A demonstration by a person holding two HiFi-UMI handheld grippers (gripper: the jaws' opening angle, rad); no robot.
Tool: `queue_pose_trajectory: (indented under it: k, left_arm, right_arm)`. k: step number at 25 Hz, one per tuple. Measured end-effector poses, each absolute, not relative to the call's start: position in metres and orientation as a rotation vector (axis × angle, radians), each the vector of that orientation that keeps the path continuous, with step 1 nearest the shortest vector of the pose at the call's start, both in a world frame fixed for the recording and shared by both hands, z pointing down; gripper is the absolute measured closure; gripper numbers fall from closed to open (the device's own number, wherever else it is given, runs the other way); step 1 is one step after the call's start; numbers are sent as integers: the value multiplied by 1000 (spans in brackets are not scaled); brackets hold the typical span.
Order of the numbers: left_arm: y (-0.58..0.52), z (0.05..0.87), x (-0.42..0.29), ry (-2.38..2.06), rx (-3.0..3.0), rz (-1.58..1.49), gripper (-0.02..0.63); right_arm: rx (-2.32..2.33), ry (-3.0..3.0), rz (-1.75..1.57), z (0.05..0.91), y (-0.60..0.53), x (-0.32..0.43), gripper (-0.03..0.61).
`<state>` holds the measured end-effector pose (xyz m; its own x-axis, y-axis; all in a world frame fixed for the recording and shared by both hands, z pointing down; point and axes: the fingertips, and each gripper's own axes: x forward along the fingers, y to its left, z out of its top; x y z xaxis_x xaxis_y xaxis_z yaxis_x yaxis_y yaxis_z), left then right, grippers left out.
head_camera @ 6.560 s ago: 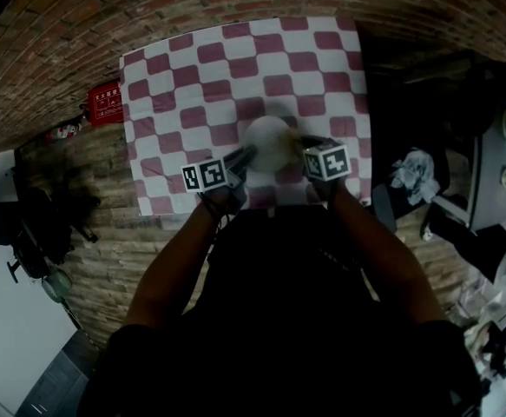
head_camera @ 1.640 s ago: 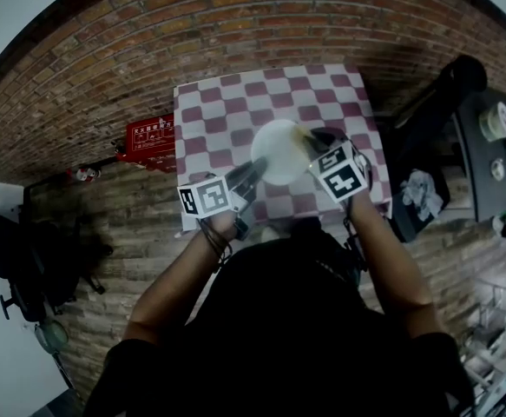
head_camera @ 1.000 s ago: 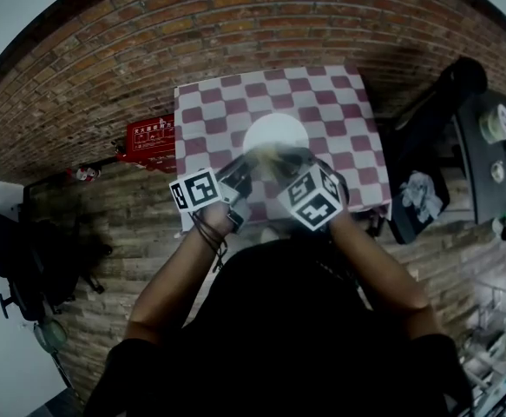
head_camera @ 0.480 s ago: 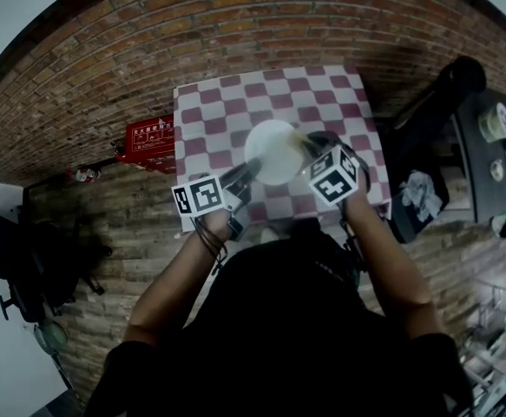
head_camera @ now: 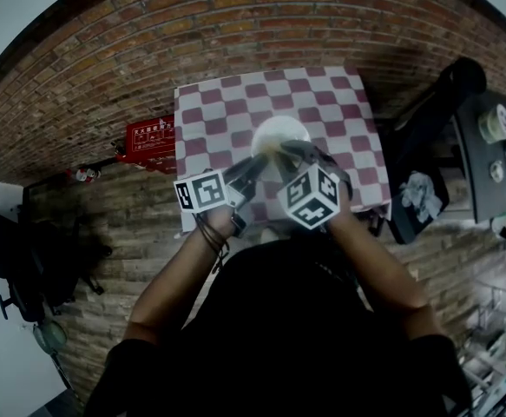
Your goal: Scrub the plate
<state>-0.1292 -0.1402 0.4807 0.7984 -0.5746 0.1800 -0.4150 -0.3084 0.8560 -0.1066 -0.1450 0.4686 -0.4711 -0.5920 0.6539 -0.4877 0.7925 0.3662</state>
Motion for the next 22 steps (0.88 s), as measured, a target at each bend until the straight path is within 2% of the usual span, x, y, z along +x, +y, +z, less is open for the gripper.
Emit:
queue_pose_trajectory:
  k: [8, 16, 22]
  left_arm:
    - [-149, 482, -150, -799, 1973, -184, 571]
    - [-149, 468, -154, -867, 2295, 151, 584]
    - [-156, 451, -157, -974, 2533, 384, 595]
  right_arm:
    - [690, -2100, -77, 514, -121, -85, 531]
    - [872, -1997, 0, 515, -164, -9, 531]
    - [975, -2073, 65, 467, -184, 10, 531]
